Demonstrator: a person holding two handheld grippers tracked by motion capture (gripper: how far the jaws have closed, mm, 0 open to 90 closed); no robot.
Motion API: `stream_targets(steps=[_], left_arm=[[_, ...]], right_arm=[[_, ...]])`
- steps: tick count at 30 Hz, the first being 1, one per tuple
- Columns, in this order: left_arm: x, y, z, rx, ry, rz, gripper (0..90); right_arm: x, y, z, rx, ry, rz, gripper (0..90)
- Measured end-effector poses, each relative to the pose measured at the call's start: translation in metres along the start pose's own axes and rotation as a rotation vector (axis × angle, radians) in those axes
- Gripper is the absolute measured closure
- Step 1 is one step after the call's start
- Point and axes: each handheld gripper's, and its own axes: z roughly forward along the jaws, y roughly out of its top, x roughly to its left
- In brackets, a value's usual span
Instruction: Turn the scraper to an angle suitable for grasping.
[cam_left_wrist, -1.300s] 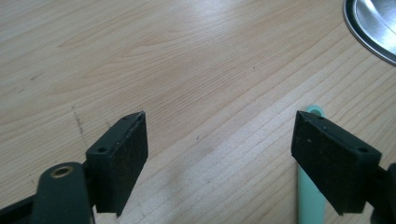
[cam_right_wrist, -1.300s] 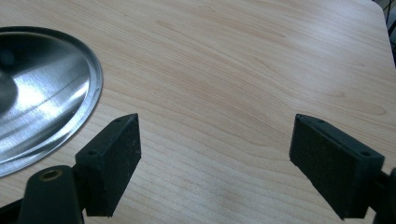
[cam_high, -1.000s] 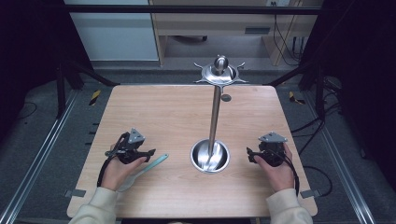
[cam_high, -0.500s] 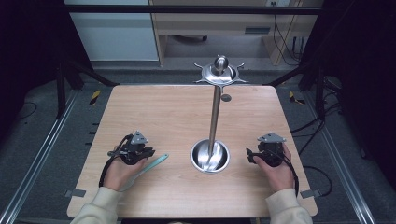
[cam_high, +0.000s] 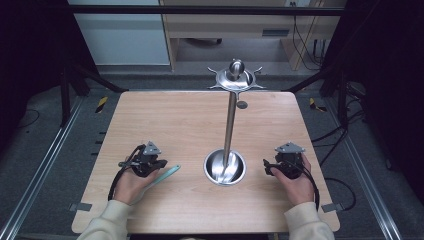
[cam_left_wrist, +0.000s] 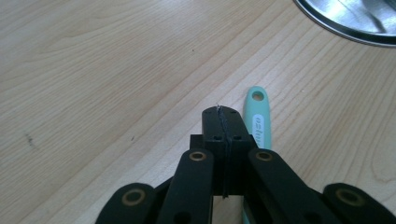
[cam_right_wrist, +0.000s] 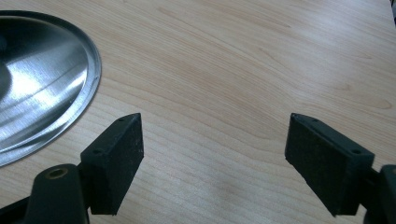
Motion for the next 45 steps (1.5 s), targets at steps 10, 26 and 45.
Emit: stream_targets(steps=[10,26,45], left_arm=[[-0.009,0.0,0.012,0.039,-0.014,0.033,90.0],[-0.034,0.0,0.007,0.091,-0.182,0.147,90.0],[-0.034,0.056,-0.033,0.095,-0.02,0.122,85.9]], right_arm=[[0.001,0.0,0.0,0.004,0.003,0.002,20.0],[0.002,0.0,0.0,0.007,0.004,-0.004,20.0],[-0.001,0.0,-0.001,0.003,0.004,0.009,20.0]])
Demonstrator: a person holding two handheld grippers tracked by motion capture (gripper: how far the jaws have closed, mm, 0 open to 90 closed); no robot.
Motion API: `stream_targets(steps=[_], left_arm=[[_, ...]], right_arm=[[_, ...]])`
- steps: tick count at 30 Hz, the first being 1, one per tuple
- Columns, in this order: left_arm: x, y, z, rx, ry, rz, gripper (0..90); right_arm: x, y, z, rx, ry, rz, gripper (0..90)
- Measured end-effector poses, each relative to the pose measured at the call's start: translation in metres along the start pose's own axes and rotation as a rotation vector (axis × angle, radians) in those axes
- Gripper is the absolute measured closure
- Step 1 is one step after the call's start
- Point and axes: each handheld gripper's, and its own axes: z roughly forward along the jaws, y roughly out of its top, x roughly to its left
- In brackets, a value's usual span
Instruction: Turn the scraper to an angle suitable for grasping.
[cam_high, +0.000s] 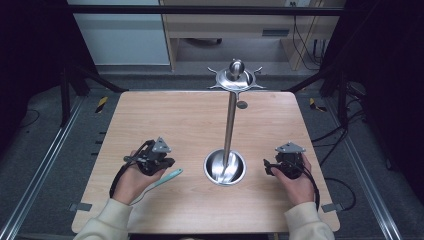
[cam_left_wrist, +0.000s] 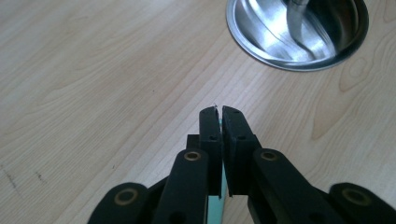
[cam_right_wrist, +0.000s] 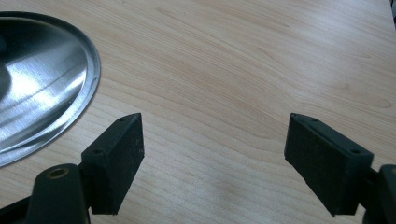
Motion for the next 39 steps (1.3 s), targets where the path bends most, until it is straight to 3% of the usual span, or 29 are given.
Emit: stream_targets(steps=[7,9,10,13,20,28,39], left_arm=[[0.003,0.026,0.013,0.189,-0.003,0.064,74.5],[0.002,0.028,0.016,0.211,0.012,0.064,67.4],[0.002,0.029,0.02,0.222,0.016,0.057,58.6],[0.002,0.029,0.024,0.236,0.004,0.057,53.8],[0.001,0.025,0.037,0.305,-0.059,0.057,57.7],[0.0,0.021,0.054,0.407,-0.099,0.083,60.1],[0.001,0.021,0.065,0.434,-0.104,0.089,63.8]], right_arm=[[0.0,0.0,0.0,-0.007,0.006,-0.005,20.0],[0.0,0.001,0.0,-0.011,0.011,-0.005,20.0],[0.0,0.001,-0.001,-0.01,0.009,-0.001,20.0],[0.0,0.001,-0.001,-0.012,0.009,-0.001,20.0],[0.0,0.001,-0.001,-0.009,0.011,-0.001,20.0],[0.0,0.001,0.0,-0.008,0.013,0.001,20.0],[-0.001,0.001,0.0,-0.009,0.013,0.001,20.0]])
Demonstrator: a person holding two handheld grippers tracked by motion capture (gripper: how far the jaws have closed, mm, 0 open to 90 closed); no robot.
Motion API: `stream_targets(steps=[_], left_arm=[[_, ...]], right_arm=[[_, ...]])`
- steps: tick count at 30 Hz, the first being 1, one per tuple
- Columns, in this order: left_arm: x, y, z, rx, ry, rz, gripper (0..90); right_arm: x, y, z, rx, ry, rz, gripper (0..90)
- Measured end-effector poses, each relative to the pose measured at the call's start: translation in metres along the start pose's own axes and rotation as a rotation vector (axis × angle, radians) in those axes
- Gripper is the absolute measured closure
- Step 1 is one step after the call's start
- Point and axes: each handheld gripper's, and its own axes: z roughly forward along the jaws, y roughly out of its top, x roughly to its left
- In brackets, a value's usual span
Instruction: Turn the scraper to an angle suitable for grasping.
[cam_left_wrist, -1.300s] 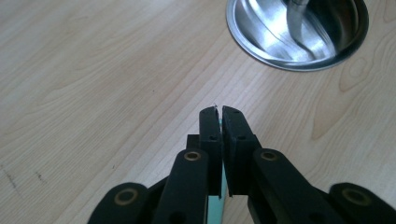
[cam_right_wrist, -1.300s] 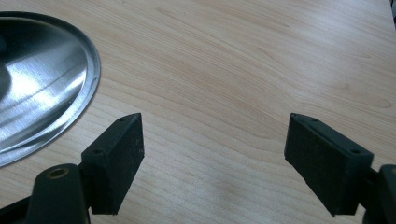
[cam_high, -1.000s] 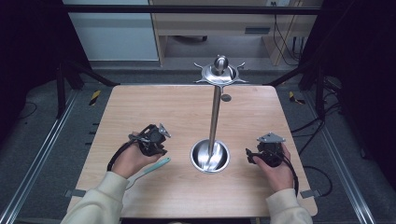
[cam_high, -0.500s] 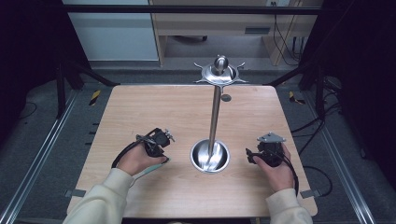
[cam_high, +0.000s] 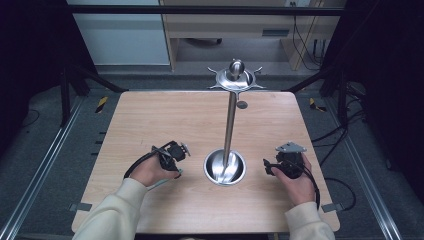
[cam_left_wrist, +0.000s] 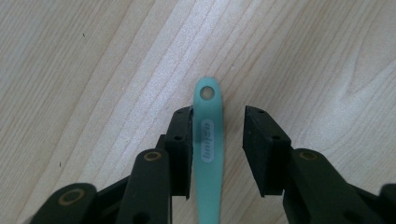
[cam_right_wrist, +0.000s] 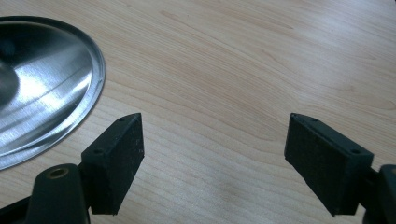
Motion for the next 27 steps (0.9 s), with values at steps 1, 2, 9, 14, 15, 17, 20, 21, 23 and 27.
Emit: stream_targets(steps=[1,2,9,14,15,17,20,21,23,27], left_arm=[[0.0008,0.0001,0.0006,0.003,0.0,-0.001,63.9],[0.0017,0.0001,0.0012,0.006,0.001,-0.002,63.9],[0.0059,-0.0011,0.0046,0.006,-0.014,-0.019,65.8],[0.006,-0.0006,0.0065,0.011,-0.018,-0.016,67.2],[0.0059,-0.0002,0.0062,0.011,-0.018,-0.015,67.5],[0.0056,0.0004,0.0065,0.01,-0.018,-0.013,68.6],[0.0056,0.0006,0.0079,0.015,-0.017,-0.01,69.1],[0.0058,0.0006,0.0082,0.017,-0.015,-0.011,69.2],[0.0067,0.0001,0.0085,0.02,-0.017,-0.01,70.4],[0.0077,-0.0012,0.0088,0.018,-0.02,-0.012,72.9]], right_arm=[[0.0,0.0,-0.0001,0.0,0.0,0.0,20.0],[0.0,0.0,-0.0001,0.0,0.0,0.0,20.0],[-0.0001,0.0,-0.0005,0.0,0.002,0.003,20.0],[-0.0005,-0.0001,-0.001,-0.001,0.003,0.007,20.0],[-0.0007,-0.0002,-0.001,-0.002,0.003,0.006,20.0],[-0.0007,-0.0003,-0.0011,-0.002,0.002,0.009,20.0],[-0.001,-0.0003,-0.0012,-0.002,0.001,0.007,20.0],[-0.001,-0.0003,-0.0012,-0.002,0.001,0.008,20.0],[-0.0011,-0.0003,-0.0014,-0.002,0.001,0.009,19.9],[-0.0012,-0.0004,-0.0013,-0.002,0.002,0.009,20.0]])
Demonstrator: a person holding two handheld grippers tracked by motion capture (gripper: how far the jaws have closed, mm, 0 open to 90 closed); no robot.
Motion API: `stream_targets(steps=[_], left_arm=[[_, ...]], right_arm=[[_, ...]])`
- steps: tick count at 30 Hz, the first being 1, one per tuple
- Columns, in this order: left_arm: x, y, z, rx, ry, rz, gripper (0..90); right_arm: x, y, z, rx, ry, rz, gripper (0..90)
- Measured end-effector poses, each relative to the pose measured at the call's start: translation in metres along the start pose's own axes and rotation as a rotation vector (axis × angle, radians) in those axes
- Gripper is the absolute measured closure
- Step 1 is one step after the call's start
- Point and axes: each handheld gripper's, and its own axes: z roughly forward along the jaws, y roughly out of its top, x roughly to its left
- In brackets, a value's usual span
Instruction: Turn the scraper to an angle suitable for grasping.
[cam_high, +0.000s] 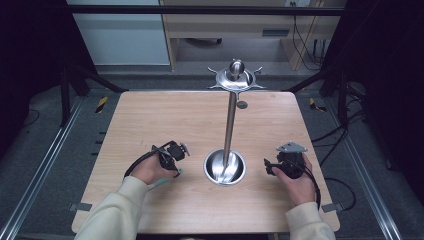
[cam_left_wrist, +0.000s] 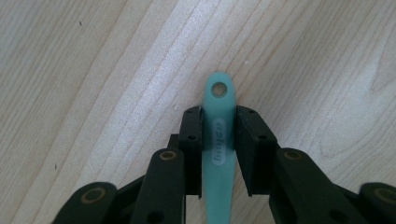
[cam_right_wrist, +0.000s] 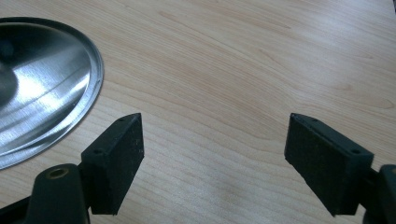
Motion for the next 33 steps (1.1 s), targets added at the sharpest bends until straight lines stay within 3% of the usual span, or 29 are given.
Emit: stream_targets(steps=[6,9,17,20,22,27,33], left_arm=[[-0.003,-0.001,-0.002,-0.015,0.018,0.023,73.8],[-0.003,-0.005,-0.012,-0.057,0.021,0.02,74.2],[0.001,-0.023,-0.045,-0.188,0.027,-0.036,74.5],[0.002,-0.031,-0.058,-0.239,0.059,-0.051,74.6],[0.003,-0.036,-0.065,-0.289,0.044,-0.046,74.6],[-0.004,-0.045,-0.086,-0.336,0.073,-0.067,74.6],[-0.012,-0.047,-0.104,-0.381,0.092,-0.039,74.6]], right_arm=[[0.0,0.0,0.0,0.0,-0.001,0.0,20.0],[0.0,0.0,0.0,0.0,0.0,0.001,20.0],[0.001,0.0,0.001,-0.001,0.005,-0.008,19.5],[0.001,0.001,0.001,-0.006,0.014,-0.006,15.4],[0.001,0.001,0.001,-0.012,0.024,0.001,10.7],[0.003,0.003,0.003,-0.019,0.036,-0.014,7.4],[0.005,0.003,0.002,-0.016,0.038,-0.021,8.1]])
